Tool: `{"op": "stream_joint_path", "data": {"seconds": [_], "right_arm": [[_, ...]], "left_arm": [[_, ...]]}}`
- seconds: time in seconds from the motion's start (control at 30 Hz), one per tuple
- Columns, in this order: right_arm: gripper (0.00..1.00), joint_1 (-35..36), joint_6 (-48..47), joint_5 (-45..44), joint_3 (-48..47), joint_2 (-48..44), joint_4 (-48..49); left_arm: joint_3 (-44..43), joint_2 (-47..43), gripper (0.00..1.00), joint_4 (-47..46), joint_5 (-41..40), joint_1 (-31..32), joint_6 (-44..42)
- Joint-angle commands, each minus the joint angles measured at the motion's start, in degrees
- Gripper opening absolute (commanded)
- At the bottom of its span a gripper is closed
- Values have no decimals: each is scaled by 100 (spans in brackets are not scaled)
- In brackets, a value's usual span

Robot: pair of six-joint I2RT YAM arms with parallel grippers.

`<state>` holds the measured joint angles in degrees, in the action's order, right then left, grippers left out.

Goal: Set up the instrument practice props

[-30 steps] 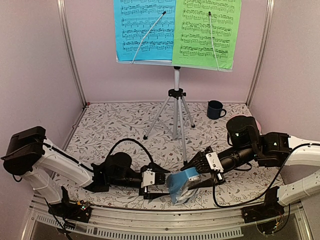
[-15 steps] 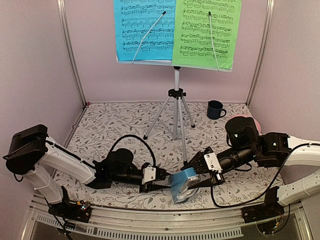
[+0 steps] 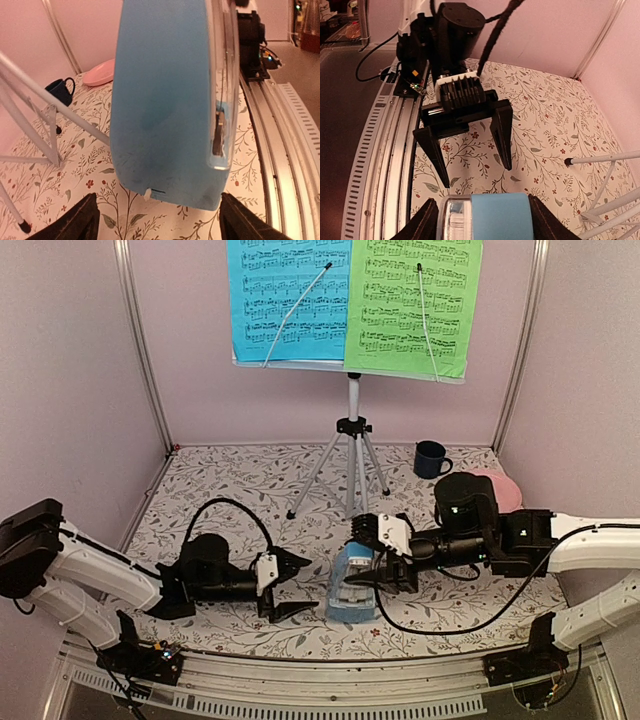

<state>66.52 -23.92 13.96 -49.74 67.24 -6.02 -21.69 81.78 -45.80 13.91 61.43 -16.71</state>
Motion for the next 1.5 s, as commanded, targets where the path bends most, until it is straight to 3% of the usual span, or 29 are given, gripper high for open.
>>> {"op": "stream_joint_path", "data": {"seconds": [0.0,0.33,0.63,0.87,1.03,1.2,1.27,1.47], "right_arm": [[13,25,1188,-946,-177,545,1584],[15,24,2466,-2659,-1007,1971,1818],[18,21,3393,-3512,-1454,2715,1921],[35,127,3723,-3891,-1840,3124,1609],[72,159,3930,-3775,-1848,3054,1600],[93,160,3909,-3704,-1747,2680,1670],[99,160,3896,-3707,-1580,2424,1833],[99,13,3973,-3577,-170,1411,2614]], "left_arm": [[358,-441,84,-421,-841,-118,910],[748,-1555,87,96,-2408,-115,2143],[928,-2093,87,472,-3125,-119,2482],[837,-2069,89,762,-2987,-116,2614],[703,-1813,91,736,-2807,-84,2699],[467,-1464,92,733,-2614,16,2641],[339,-1305,92,742,-2610,67,2642],[-59,-638,91,519,-2777,208,3041]]}}
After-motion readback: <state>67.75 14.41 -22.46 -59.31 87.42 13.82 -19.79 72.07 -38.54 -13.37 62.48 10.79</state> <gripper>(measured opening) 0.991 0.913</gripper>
